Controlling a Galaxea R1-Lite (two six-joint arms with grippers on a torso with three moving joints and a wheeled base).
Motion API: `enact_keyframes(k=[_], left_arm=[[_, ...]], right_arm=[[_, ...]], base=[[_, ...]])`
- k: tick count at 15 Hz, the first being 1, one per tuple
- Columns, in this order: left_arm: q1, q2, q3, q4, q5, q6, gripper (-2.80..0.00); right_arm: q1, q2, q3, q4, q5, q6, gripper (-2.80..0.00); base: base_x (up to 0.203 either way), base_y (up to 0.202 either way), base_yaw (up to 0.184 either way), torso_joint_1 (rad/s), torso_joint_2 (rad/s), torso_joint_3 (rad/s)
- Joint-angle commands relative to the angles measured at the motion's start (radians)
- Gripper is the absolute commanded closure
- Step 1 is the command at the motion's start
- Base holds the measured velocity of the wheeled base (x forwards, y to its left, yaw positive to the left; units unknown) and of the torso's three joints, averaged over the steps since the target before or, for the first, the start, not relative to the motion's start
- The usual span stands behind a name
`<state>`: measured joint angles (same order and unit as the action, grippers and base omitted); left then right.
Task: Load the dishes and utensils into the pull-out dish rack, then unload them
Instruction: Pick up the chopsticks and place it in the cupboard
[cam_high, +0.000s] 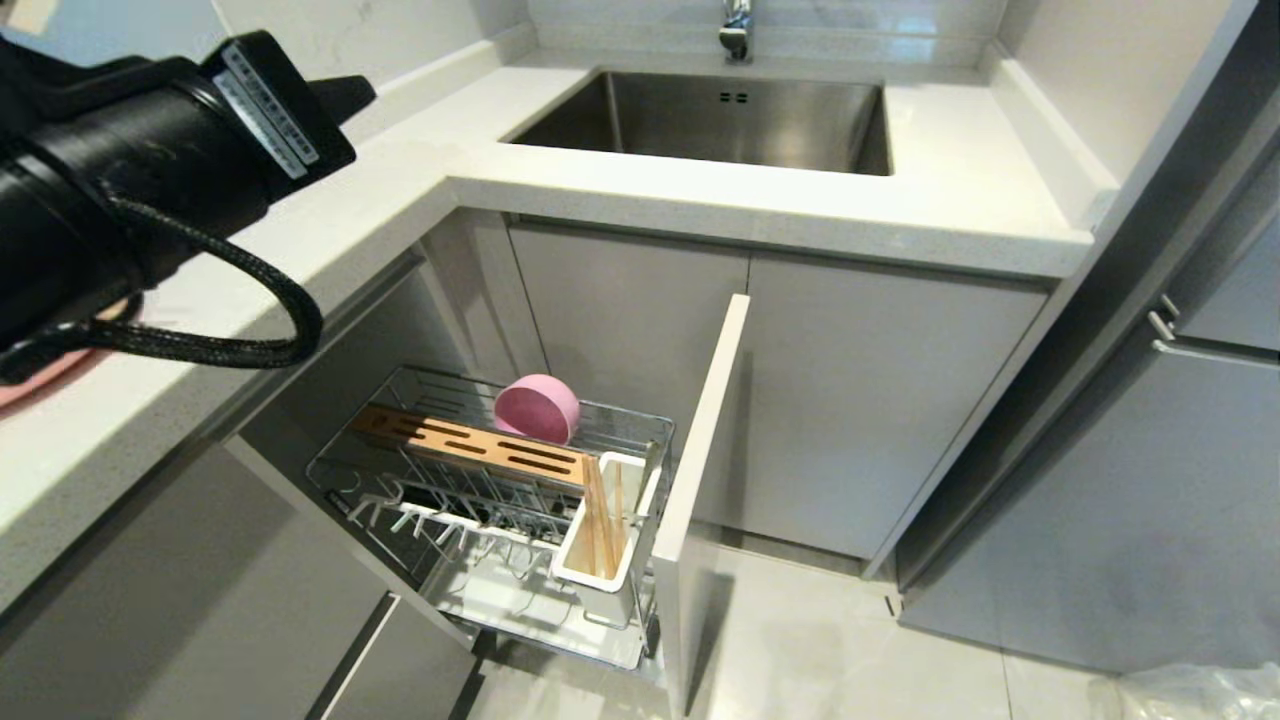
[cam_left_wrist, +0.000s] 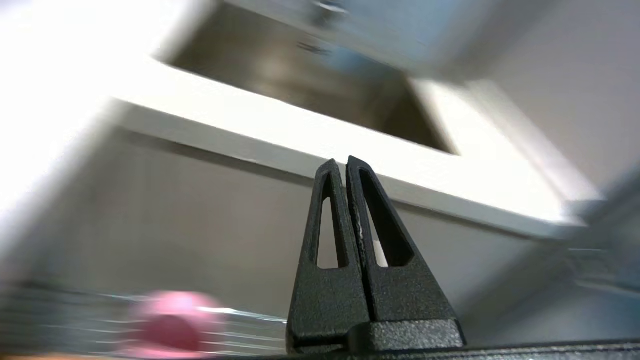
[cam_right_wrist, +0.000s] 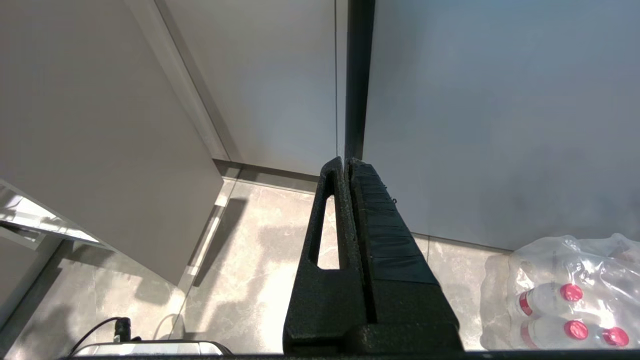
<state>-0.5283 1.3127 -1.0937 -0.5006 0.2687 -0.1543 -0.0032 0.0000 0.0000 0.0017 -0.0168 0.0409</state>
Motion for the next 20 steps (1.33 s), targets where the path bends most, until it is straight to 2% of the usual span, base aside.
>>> enact_keyframes(k=[1,2,5,6,7,9,10,12,14,17,20], left_arm=[[0.009,-0.037,-0.069,0.074,0.116,0.033,0.0],[0.021,-0.05,-0.115,0.158,0.177,0.039,0.0],[0.155,-0.083,-0.209,0.433,0.259,0.07,0.0],[0.19,-0.082,-0.245,0.472,0.284,0.074,0.0],[0.225,-0.064,-0.274,0.485,0.331,0.072,0.0],[0.243,-0.001,-0.319,0.496,0.462,0.069,0.0],[0.282,0.033,-0.34,0.495,0.493,0.066,0.0],[0.357,0.1,-0.394,0.5,0.519,0.031,0.0],[0.386,0.142,-0.44,0.505,0.557,-0.028,0.0],[0.449,0.185,-0.464,0.517,0.559,-0.094,0.0],[0.495,0.182,-0.483,0.684,0.554,-0.228,0.0]], right_arm=[[0.0,0.0,0.002,0.0,0.0,0.001,0.0],[0.0,0.0,0.002,0.0,0.0,0.001,0.0],[0.0,0.0,0.002,0.0,0.0,0.001,0.0],[0.0,0.0,0.002,0.0,0.0,0.001,0.0],[0.0,0.0,0.002,0.0,0.0,0.001,0.0],[0.0,0.0,0.002,0.0,0.0,0.001,0.0],[0.0,0.0,0.002,0.0,0.0,0.001,0.0],[0.0,0.0,0.002,0.0,0.0,0.001,0.0],[0.0,0.0,0.002,0.0,0.0,0.001,0.0],[0.0,0.0,0.002,0.0,0.0,0.001,0.0],[0.0,0.0,0.002,0.0,0.0,0.001,0.0]], base=[[0.0,0.0,0.0,0.0,0.0,0.0],[0.0,0.0,0.0,0.0,0.0,0.0],[0.0,0.0,0.0,0.0,0.0,0.0],[0.0,0.0,0.0,0.0,0.0,0.0],[0.0,0.0,0.0,0.0,0.0,0.0],[0.0,0.0,0.0,0.0,0.0,0.0],[0.0,0.0,0.0,0.0,0.0,0.0],[0.0,0.0,0.0,0.0,0.0,0.0],[0.0,0.0,0.0,0.0,0.0,0.0],[0.0,0.0,0.0,0.0,0.0,0.0],[0.0,0.0,0.0,0.0,0.0,0.0]])
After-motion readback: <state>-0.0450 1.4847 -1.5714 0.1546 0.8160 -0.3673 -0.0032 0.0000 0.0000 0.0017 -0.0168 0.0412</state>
